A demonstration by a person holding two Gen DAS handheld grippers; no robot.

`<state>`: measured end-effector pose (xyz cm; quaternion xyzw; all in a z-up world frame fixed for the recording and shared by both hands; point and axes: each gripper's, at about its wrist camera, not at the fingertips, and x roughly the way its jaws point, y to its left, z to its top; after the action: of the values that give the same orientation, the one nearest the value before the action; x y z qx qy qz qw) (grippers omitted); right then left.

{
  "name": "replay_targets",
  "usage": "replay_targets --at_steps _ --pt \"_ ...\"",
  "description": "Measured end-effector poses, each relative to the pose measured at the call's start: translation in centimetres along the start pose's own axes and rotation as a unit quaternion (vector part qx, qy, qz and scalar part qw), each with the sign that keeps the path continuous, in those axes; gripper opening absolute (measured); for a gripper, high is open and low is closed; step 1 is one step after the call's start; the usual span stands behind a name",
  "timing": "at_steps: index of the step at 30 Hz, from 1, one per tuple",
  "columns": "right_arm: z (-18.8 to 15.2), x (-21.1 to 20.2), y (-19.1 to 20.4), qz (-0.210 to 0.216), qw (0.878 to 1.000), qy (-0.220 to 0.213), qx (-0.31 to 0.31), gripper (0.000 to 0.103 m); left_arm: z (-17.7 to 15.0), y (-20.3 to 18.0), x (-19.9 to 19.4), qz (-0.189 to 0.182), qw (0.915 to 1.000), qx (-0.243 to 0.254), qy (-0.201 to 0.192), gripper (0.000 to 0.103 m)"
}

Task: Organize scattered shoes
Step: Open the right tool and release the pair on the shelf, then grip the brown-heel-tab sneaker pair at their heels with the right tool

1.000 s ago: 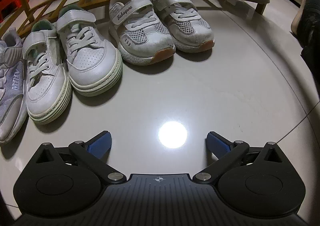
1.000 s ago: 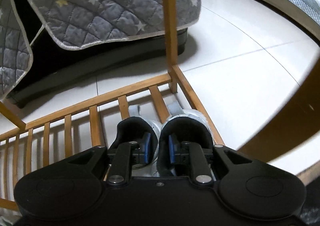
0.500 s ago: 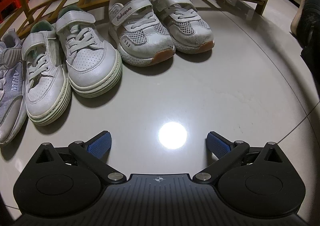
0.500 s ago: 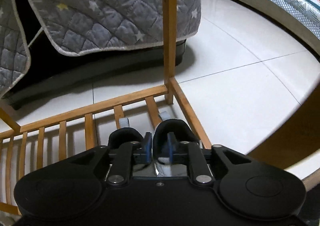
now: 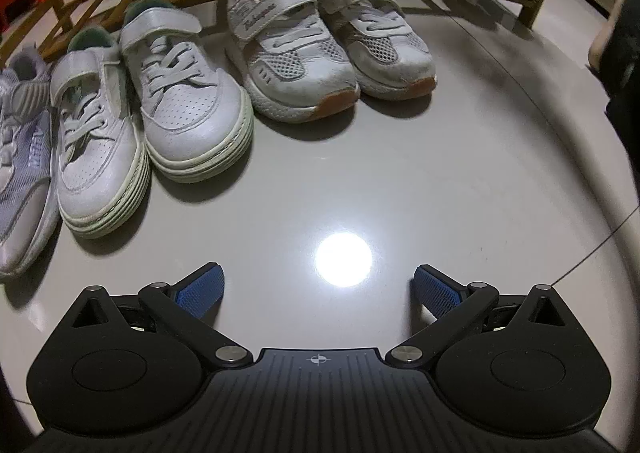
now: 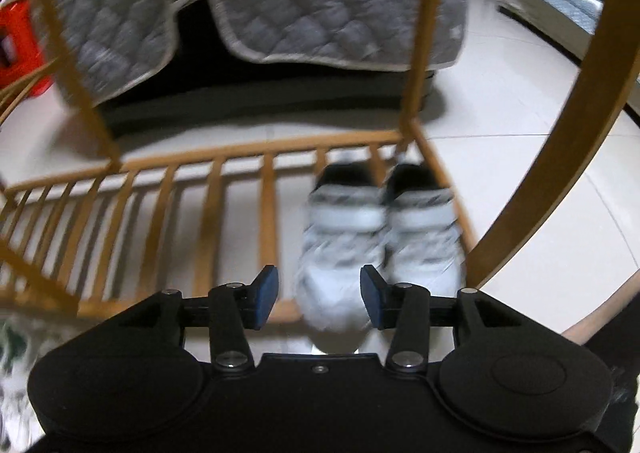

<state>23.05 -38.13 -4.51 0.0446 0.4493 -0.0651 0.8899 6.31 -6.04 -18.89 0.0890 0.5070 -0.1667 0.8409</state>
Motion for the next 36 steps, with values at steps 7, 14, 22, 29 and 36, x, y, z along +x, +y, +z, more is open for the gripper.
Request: replay_targets --at_steps 7,14,22,29,36 --pt "-1.4 -1.0 4.8 0.024 0.999 0.016 -0.045 0.071 0.2 0.8 -0.1 0.001 0.9997 -0.023 0.008 0.102" --pt "-3.5 -0.7 9.8 0.058 0.995 0.02 -0.082 0.078 0.2 1.2 -0.1 0.003 0.9994 -0.033 0.009 0.102" --pt "-4.0 0.6 14.0 0.095 0.991 0.044 -0.089 0.07 0.6 1.2 0.0 0.003 0.9993 -0.035 0.011 0.102" --pt "-4.4 1.4 17.1 0.106 0.987 0.062 -0.103 0.07 0.6 1.1 0.2 0.003 0.9993 -0.036 0.014 0.102" --pt "-4.9 3.1 19.0 0.109 0.986 0.082 -0.1 0.07 0.6 1.1 0.2 0.003 0.9993 -0.033 0.015 0.102"
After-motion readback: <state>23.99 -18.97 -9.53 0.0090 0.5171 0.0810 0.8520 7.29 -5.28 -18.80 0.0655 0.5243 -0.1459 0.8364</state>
